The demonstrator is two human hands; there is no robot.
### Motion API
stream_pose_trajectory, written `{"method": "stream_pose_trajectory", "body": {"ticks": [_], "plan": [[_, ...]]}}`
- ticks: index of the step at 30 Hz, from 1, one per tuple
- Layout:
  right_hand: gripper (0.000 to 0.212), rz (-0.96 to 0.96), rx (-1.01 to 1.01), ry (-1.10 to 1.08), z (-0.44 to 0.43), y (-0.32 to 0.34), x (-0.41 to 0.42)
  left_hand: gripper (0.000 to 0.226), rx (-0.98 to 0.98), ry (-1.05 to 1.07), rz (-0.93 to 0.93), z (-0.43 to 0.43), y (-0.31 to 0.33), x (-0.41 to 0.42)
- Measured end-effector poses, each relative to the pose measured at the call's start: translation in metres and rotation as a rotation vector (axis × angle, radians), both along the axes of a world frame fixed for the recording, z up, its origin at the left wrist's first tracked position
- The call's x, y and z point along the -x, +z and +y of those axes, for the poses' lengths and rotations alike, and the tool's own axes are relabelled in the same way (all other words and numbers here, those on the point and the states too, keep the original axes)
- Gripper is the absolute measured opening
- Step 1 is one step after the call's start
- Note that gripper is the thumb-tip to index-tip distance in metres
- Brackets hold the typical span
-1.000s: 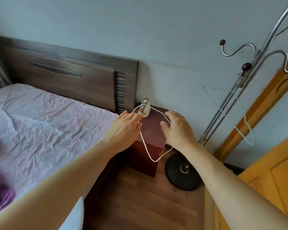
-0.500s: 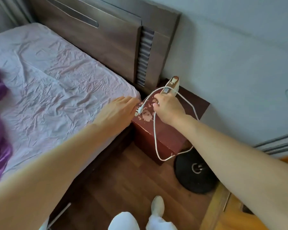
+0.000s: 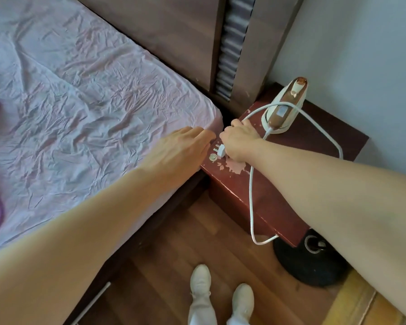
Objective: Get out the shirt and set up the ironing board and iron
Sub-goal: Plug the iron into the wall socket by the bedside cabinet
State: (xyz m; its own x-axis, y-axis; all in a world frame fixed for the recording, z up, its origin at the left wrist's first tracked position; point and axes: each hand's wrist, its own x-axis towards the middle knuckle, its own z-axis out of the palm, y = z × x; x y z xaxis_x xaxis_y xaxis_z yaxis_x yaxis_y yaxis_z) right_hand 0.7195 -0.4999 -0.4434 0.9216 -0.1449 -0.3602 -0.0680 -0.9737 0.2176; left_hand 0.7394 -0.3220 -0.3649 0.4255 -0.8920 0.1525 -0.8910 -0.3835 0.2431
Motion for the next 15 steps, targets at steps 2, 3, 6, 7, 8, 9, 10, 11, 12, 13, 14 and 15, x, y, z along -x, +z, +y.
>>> {"method": "stream_pose_trajectory", "body": {"ticks": [2, 3, 6, 7, 8, 9, 10, 11, 12, 13, 14, 15], "plan": [[0.034, 0.031, 0.045, -0.006, -0.007, -0.017, -0.008, 0.047, -0.007, -0.017, 0.006, -0.004, -0.011, -0.009], [0.036, 0.051, 0.067, -0.010, -0.010, -0.025, -0.011, 0.042, -0.010, -0.026, 0.009, -0.005, -0.016, -0.012], [0.043, 0.105, 0.115, -0.022, -0.020, -0.041, -0.021, 0.040, -0.027, -0.050, 0.021, -0.010, -0.030, -0.019], [0.044, 0.103, 0.126, -0.011, -0.022, -0.044, -0.022, 0.041, -0.036, -0.058, 0.036, -0.010, -0.032, -0.019], [0.044, 0.087, 0.139, 0.005, -0.023, -0.046, -0.023, 0.042, -0.043, -0.066, 0.045, -0.011, -0.034, -0.019], [0.042, 0.056, 0.137, 0.015, -0.024, -0.047, -0.025, 0.042, -0.050, -0.069, 0.051, -0.012, -0.037, -0.020], [0.038, 0.009, 0.116, 0.024, -0.025, -0.047, -0.027, 0.041, -0.049, -0.071, 0.047, -0.014, -0.039, -0.021], [0.034, -0.037, 0.077, 0.025, -0.026, -0.045, -0.029, 0.041, -0.049, -0.074, 0.046, -0.016, -0.040, -0.023], [0.032, -0.080, 0.030, 0.020, -0.028, -0.042, -0.029, 0.041, -0.045, -0.073, 0.049, -0.018, -0.040, -0.025], [0.032, -0.130, -0.018, -0.002, -0.031, -0.036, -0.026, 0.041, -0.040, -0.079, 0.054, -0.023, -0.038, -0.025], [0.033, -0.203, -0.066, -0.041, -0.035, -0.030, -0.022, 0.040, -0.035, -0.091, 0.050, -0.029, -0.037, -0.024], [0.034, -0.290, -0.104, -0.086, -0.041, -0.023, -0.017, 0.039, -0.029, -0.100, 0.038, -0.036, -0.034, -0.024]]}}
